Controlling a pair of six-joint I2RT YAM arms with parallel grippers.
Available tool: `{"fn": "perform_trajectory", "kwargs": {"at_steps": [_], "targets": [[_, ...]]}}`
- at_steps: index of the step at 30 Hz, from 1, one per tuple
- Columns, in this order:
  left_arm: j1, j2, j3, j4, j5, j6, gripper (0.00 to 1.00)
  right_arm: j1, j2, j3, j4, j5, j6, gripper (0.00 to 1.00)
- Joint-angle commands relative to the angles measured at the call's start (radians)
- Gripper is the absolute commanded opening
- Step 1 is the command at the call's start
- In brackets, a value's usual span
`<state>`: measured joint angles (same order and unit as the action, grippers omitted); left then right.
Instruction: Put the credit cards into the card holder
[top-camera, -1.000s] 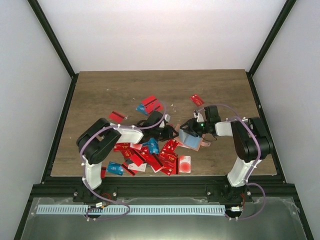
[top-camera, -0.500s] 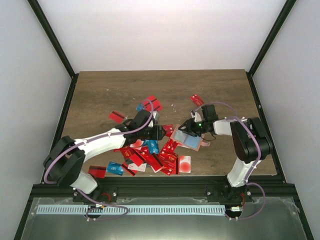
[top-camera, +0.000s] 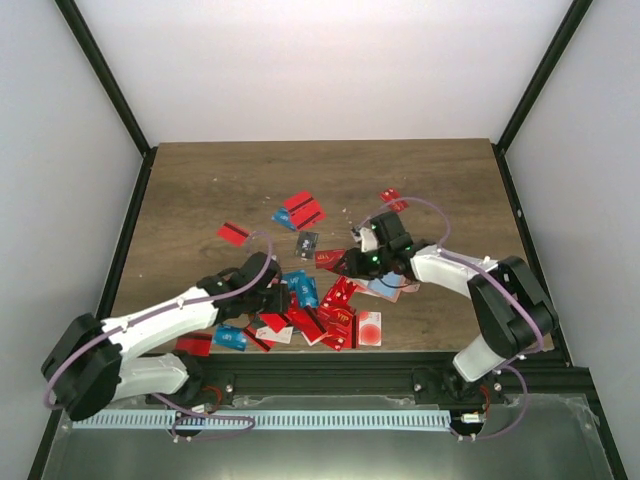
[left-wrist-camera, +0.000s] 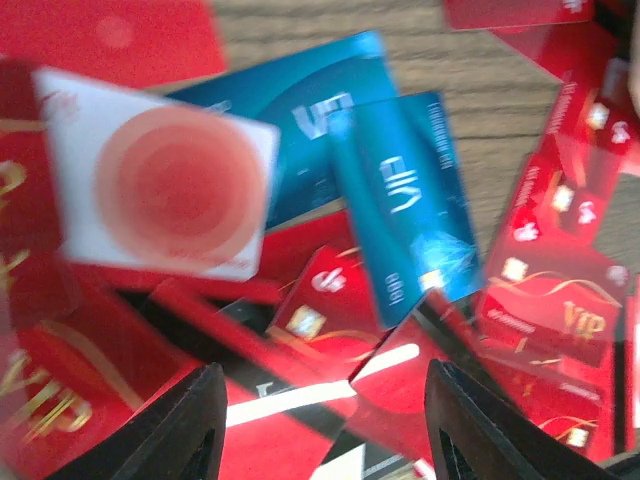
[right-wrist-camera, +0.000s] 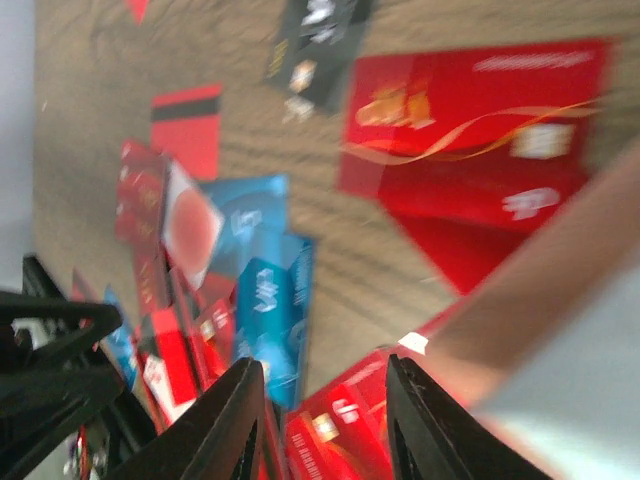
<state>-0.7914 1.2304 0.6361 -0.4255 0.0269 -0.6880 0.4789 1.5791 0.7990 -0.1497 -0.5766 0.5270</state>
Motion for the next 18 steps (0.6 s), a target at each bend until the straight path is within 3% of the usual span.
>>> {"fn": "perform_trajectory", "kwargs": {"at_steps": [1,6,11,18], "targets": [[-0.011,-0.098,-0.054,-0.137,-0.107,-0.127,0.56,0.126,-0.044,0.022,0.003,0.014,-0.010,0.36],[-0.019,-0.203,-0.113,-0.211,-0.125,-0.204,0.55,0.237,-0.006,0.025,0.048,0.006,0.018,0.36],[-0.036,-0.278,-0.172,-0.182,-0.078,-0.241,0.50,0.323,0.073,0.070,0.042,0.056,0.019,0.36],[-0.088,-0.317,-0.247,-0.120,0.010,-0.283,0.49,0.382,0.199,0.136,-0.025,0.138,0.001,0.37]]}}
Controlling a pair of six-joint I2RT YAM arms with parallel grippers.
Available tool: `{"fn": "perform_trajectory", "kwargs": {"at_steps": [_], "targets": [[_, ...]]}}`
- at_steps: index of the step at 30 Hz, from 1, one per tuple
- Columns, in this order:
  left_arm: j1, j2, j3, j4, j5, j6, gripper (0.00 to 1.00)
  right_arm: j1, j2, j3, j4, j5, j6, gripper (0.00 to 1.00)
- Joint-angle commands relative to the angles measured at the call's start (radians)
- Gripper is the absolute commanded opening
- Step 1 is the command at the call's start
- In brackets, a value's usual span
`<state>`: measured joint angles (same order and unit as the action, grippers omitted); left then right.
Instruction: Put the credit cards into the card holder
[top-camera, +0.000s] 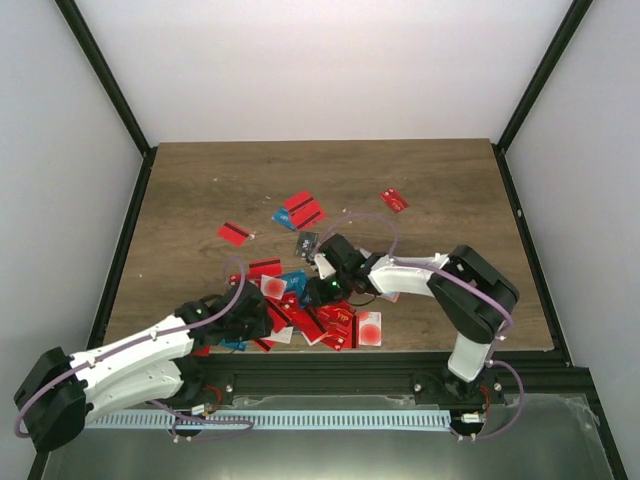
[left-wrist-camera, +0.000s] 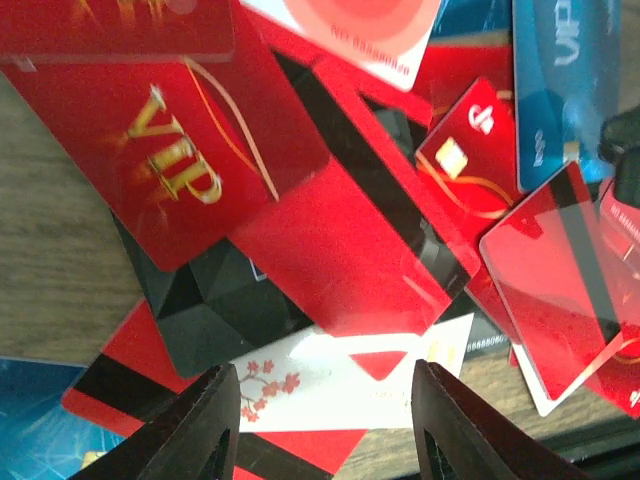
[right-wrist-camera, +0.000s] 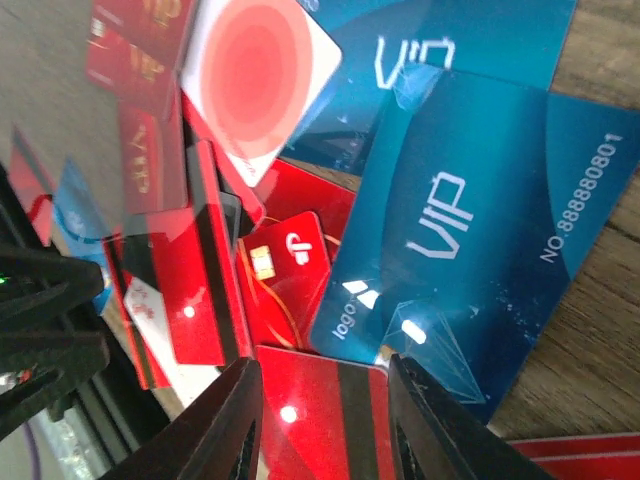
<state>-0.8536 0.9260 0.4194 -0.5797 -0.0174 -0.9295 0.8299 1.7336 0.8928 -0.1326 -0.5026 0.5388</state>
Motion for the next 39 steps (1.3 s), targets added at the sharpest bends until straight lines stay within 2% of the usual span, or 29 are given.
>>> {"fn": "perform_trajectory", "kwargs": {"at_steps": [1,13,25,31,36,39], "targets": [[-0.035,-0.014,-0.043,0.043,0.065,-0.048,0.49,0.042,0.056,0.041,-0.049,0.069,-0.013,0.37],[-0.163,-0.033,-0.122,0.147,0.131,-0.121,0.49,0.190,0.046,-0.031,-0.060,0.066,-0.004,0.37],[-0.210,-0.041,-0.212,0.354,0.192,-0.165,0.49,0.204,0.000,-0.122,-0.058,0.055,0.072,0.37],[-0.211,0.004,-0.266,0.482,0.250,-0.189,0.49,0.204,-0.025,-0.162,-0.034,0.052,0.100,0.37],[-0.221,0.052,-0.265,0.498,0.266,-0.184,0.49,0.204,-0.055,-0.183,0.000,0.064,0.119,0.36],[-0.237,0.064,-0.246,0.429,0.237,-0.184,0.49,0.203,-0.094,-0.194,0.017,0.089,0.130,0.36]]}}
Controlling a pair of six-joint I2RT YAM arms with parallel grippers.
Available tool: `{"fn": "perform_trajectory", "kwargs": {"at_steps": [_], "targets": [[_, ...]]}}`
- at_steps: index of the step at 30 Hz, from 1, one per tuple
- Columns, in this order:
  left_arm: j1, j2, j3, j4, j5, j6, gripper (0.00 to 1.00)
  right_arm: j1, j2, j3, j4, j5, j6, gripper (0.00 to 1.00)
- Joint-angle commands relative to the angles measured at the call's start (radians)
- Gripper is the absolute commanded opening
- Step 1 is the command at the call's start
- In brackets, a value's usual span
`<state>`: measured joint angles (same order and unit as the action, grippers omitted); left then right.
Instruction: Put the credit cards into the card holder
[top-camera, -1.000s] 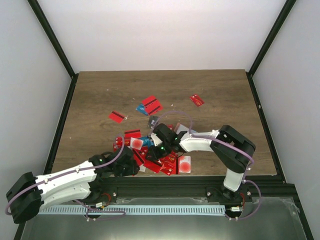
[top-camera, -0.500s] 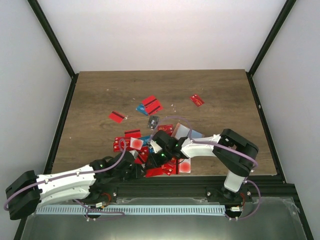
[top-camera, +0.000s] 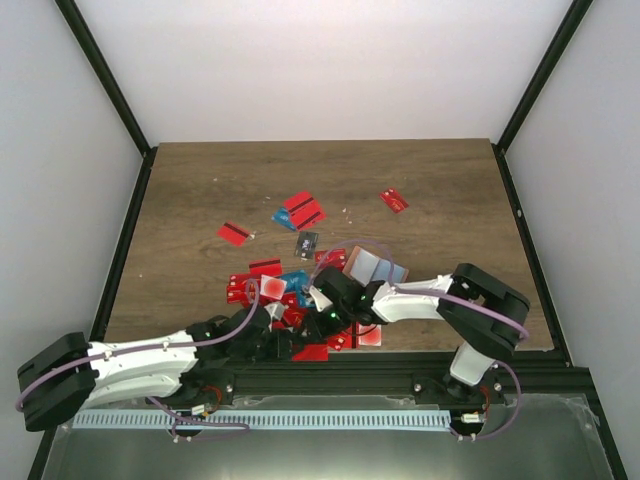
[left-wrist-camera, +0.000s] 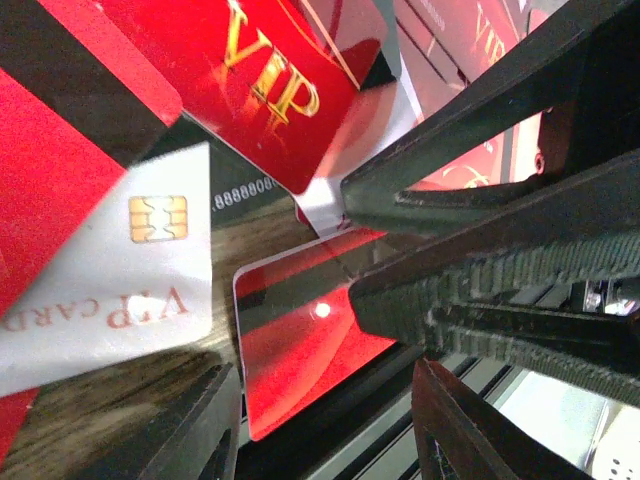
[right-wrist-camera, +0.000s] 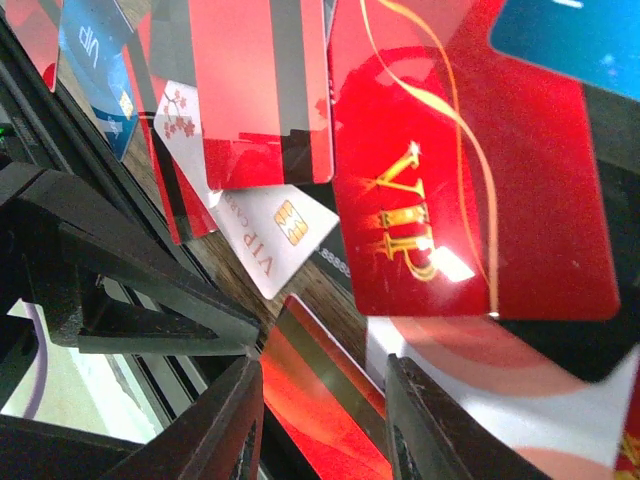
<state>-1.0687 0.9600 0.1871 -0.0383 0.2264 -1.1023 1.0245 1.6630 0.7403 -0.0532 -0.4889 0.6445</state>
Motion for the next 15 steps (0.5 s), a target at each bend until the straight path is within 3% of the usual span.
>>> {"fn": "perform_trajectory", "kwargs": {"at_steps": [1,6,15], "targets": [[-0.029,0.031,-0.003,-0.147,-0.027,-0.010,0.50,0.009,-0.042,-0.043,-0.061,0.084,0.026,0.36],[-0.050,0.026,0.009,-0.208,-0.061,-0.015,0.52,0.009,-0.150,-0.066,-0.064,0.133,0.046,0.37],[-0.069,0.052,-0.024,-0.124,-0.090,0.002,0.54,0.009,-0.383,-0.210,-0.096,0.113,0.161,0.39]]}}
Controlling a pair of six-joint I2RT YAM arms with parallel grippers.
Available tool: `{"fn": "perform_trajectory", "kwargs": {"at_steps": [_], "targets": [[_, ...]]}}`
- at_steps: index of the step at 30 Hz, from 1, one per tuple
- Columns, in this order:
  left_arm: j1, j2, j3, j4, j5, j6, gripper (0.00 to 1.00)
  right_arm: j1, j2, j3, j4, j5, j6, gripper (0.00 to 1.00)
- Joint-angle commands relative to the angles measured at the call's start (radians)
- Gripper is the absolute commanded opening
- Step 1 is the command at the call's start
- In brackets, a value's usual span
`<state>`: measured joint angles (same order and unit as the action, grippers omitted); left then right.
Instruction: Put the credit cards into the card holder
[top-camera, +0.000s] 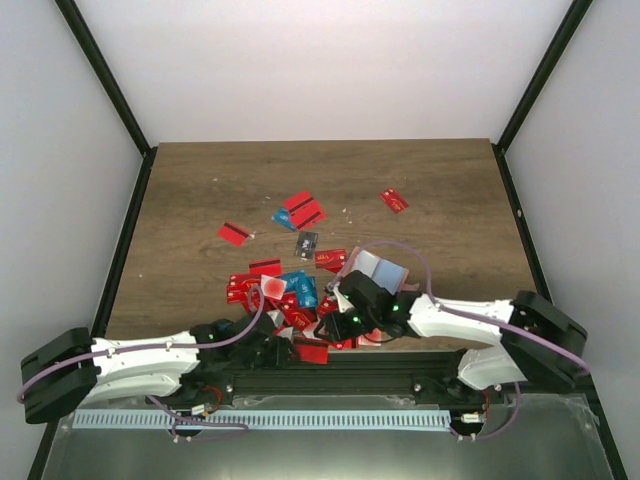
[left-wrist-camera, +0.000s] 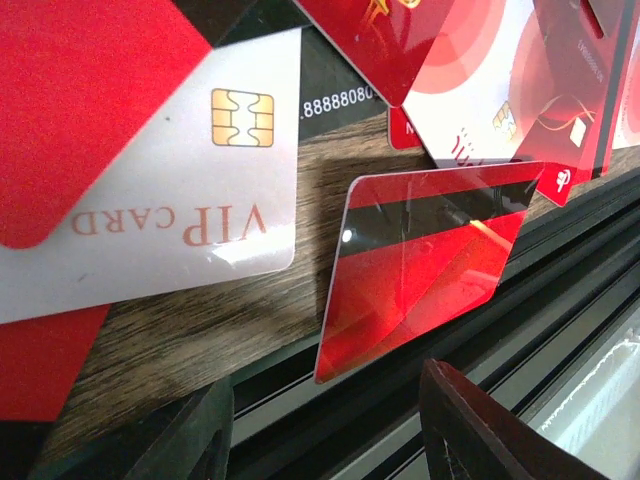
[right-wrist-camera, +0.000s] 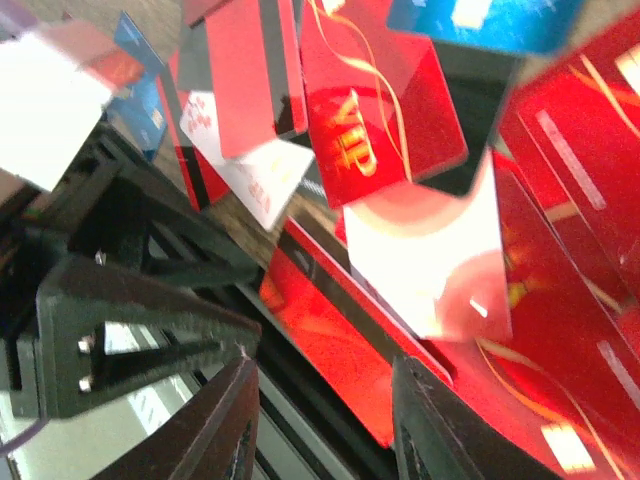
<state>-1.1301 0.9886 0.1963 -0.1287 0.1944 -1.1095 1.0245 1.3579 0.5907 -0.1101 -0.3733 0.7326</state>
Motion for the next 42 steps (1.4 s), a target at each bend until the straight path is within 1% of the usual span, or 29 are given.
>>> {"fn": "perform_trajectory", "kwargs": {"at_steps": [1,3,6,12,15,18,21,22,24,25,29,33,34,35,38,42], "targets": [[-0.008,0.025,-0.038,-0.013,-0.058,0.011,0.54,0.009,-0.105,-0.083,-0.035,-0.019,0.089,0.39],[-0.010,0.022,-0.053,0.041,-0.051,0.014,0.54,0.008,-0.146,-0.127,-0.011,-0.057,0.114,0.44],[-0.010,0.027,-0.087,0.128,-0.035,0.008,0.54,0.009,-0.174,-0.174,0.027,-0.088,0.133,0.47],[-0.010,0.081,-0.099,0.230,-0.018,0.024,0.54,0.009,-0.152,-0.195,0.088,-0.099,0.145,0.47],[-0.011,0.134,-0.110,0.294,-0.005,0.025,0.51,0.009,-0.149,-0.189,0.089,-0.092,0.143,0.47],[-0.011,0.187,-0.113,0.356,0.000,0.027,0.42,0.009,-0.147,-0.190,0.089,-0.087,0.143,0.47],[-0.014,0.212,-0.113,0.384,-0.010,0.023,0.26,0.008,-0.155,-0.196,0.087,-0.083,0.147,0.47],[-0.017,0.213,-0.113,0.386,-0.019,0.021,0.18,0.009,-0.160,-0.199,0.086,-0.080,0.147,0.47],[-0.020,0.196,-0.115,0.381,-0.034,0.016,0.07,0.009,-0.175,-0.203,0.079,-0.072,0.146,0.47],[-0.021,0.182,-0.115,0.377,-0.040,0.015,0.04,0.009,-0.184,-0.203,0.077,-0.067,0.141,0.47],[-0.022,0.096,-0.105,0.335,-0.067,0.021,0.04,0.006,-0.219,-0.197,0.058,-0.045,0.117,0.47],[-0.020,-0.012,-0.037,0.210,-0.085,0.071,0.04,-0.020,-0.275,-0.166,0.015,-0.023,0.052,0.47],[-0.020,-0.037,-0.007,0.161,-0.091,0.095,0.04,-0.037,-0.301,-0.154,-0.006,-0.015,0.028,0.49],[-0.017,-0.054,0.025,0.109,-0.094,0.122,0.04,-0.049,-0.321,-0.142,-0.023,-0.008,0.004,0.54],[-0.005,-0.073,0.145,-0.046,-0.089,0.230,0.04,-0.075,-0.371,-0.097,-0.066,0.029,-0.075,0.73],[0.027,-0.024,0.324,-0.218,-0.020,0.369,0.04,-0.084,-0.427,-0.057,-0.081,0.080,-0.155,0.98]]}}
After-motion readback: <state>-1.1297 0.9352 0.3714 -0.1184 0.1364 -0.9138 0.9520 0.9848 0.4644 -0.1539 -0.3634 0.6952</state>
